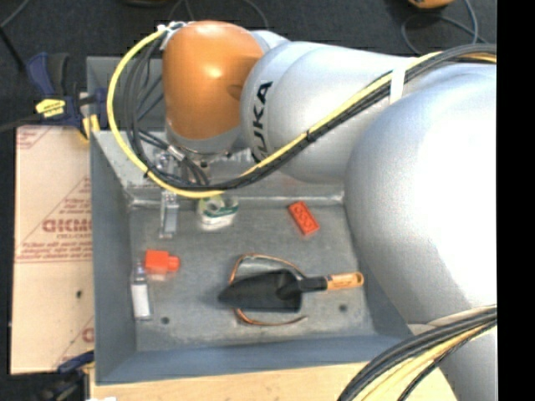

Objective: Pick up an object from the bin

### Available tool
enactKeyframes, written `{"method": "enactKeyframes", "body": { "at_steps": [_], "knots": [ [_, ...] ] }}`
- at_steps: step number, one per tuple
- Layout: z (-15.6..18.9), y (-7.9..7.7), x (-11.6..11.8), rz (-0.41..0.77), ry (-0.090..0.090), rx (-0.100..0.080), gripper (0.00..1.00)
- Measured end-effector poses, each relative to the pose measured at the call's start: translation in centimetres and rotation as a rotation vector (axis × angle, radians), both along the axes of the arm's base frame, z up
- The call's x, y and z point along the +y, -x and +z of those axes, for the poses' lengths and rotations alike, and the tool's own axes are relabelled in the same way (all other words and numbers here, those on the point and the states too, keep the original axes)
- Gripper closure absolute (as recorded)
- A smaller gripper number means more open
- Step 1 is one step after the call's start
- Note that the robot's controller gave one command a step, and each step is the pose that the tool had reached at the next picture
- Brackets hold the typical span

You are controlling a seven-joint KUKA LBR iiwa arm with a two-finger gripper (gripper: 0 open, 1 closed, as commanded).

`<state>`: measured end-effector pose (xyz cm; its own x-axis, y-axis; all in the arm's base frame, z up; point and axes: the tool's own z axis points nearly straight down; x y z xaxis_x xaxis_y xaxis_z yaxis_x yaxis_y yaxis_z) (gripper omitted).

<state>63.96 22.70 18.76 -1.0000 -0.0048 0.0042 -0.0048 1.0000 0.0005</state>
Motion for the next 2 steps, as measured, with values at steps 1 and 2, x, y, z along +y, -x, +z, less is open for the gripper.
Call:
{"method": "enactKeyframes", "body": {
  "at_steps": [1,2],
  "knots": [
    [0.6,-0.1,-0.1,-0.003,-0.002,-0.007,0.00],
    [-3.2,2.7,-2.6,0.076,-0.002,-0.010,0.00]
  ]
}}
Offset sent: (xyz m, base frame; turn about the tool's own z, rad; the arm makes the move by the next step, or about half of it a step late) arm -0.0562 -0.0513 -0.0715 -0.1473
